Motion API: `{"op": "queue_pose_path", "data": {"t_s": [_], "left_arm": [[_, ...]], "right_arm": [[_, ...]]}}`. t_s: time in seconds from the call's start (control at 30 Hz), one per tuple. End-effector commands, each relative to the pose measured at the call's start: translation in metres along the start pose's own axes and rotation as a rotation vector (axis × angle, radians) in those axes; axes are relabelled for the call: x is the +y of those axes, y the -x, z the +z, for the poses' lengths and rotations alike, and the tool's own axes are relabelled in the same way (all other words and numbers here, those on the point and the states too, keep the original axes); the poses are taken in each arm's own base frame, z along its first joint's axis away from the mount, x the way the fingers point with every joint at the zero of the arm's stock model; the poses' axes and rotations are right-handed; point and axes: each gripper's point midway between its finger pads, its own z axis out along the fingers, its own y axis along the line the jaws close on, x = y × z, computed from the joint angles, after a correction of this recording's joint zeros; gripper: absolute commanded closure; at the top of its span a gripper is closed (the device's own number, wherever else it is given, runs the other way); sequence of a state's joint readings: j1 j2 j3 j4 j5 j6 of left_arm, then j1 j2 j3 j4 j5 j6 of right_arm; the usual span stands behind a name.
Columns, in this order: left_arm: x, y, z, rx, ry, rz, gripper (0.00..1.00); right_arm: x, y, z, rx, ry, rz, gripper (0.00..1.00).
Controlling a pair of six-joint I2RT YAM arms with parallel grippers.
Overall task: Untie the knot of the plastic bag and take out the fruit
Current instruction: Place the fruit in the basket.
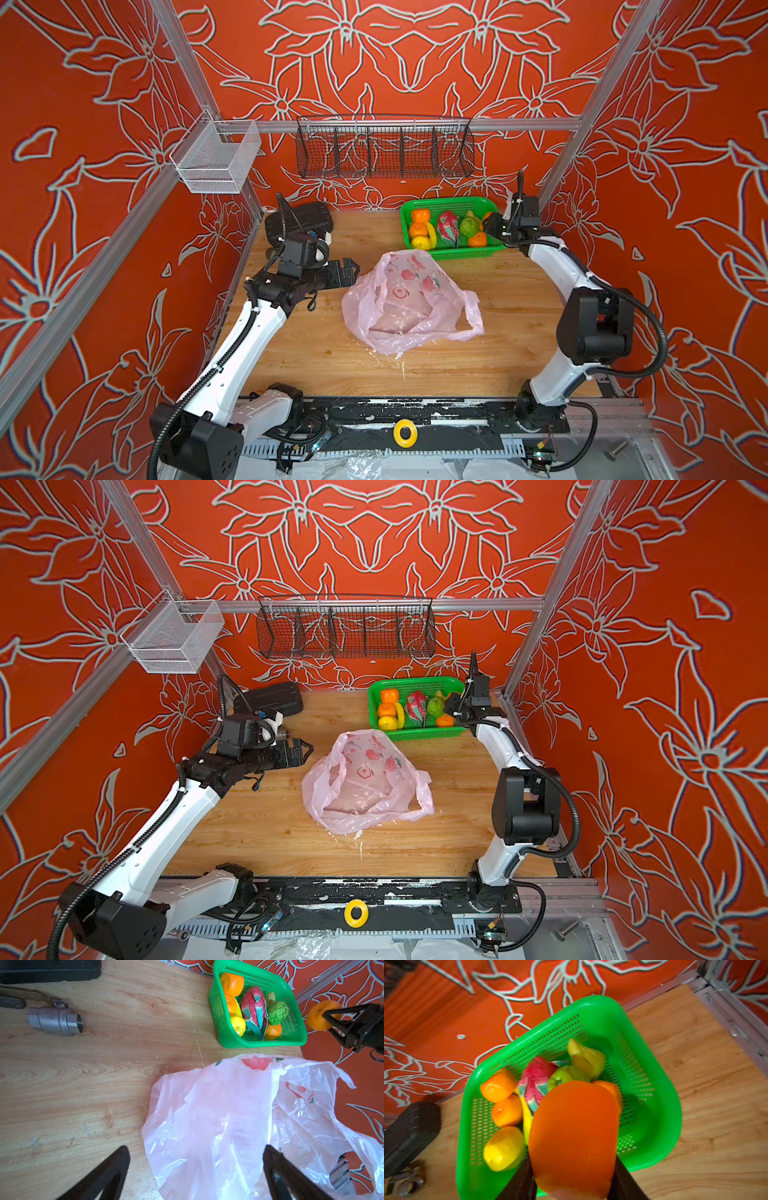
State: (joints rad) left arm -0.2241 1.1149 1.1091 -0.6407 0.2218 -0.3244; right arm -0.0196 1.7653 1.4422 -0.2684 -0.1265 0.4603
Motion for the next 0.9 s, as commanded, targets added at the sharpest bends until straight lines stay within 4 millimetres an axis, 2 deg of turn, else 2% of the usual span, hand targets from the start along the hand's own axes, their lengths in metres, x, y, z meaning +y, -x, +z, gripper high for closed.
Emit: {"op": "queue_pose_path", "data": {"t_s": [0.0,0.13,0.3,0.37,0.43,0.57,0.73,0.87], "left_arm": [[0.003,-0.004,-0.003,0.0,0.015,0.035,0.01],[0.007,-0.009,-0.001,0.0,0.026,0.033,0.01],[0.012,-0.012,0.0,-0.003,0.047,0.044,0.01],[0.016,-0.013,0.001,-0.01,0.063,0.05,0.01],[0.023,-0.013,0.001,-0.022,0.098,0.05,0.01],[0.04,-0.014,0.004,-0.047,0.176,0.033,0.01],[0.067,-0.019,0.016,-0.096,0.273,0.021,0.01],[0.095,-0.019,0.024,-0.143,0.364,0.051,0.0]], "right_arm": [[-0.022,0.003,0.019,0.033,-0.096,-0.042,0.54],[-0.038,0.003,0.042,0.059,-0.158,-0.064,0.54],[-0.041,-0.009,0.071,0.12,-0.149,-0.076,0.52],[-0.043,-0.012,0.077,0.136,-0.152,-0.077,0.48],[-0.043,-0.013,0.077,0.152,-0.16,-0.078,0.39],[-0.038,-0.004,0.054,0.12,-0.156,-0.075,0.26],[-0.027,0.004,-0.003,0.022,-0.115,-0.069,0.21],[-0.035,-0.018,-0.047,-0.061,-0.093,-0.064,0.19]]}}
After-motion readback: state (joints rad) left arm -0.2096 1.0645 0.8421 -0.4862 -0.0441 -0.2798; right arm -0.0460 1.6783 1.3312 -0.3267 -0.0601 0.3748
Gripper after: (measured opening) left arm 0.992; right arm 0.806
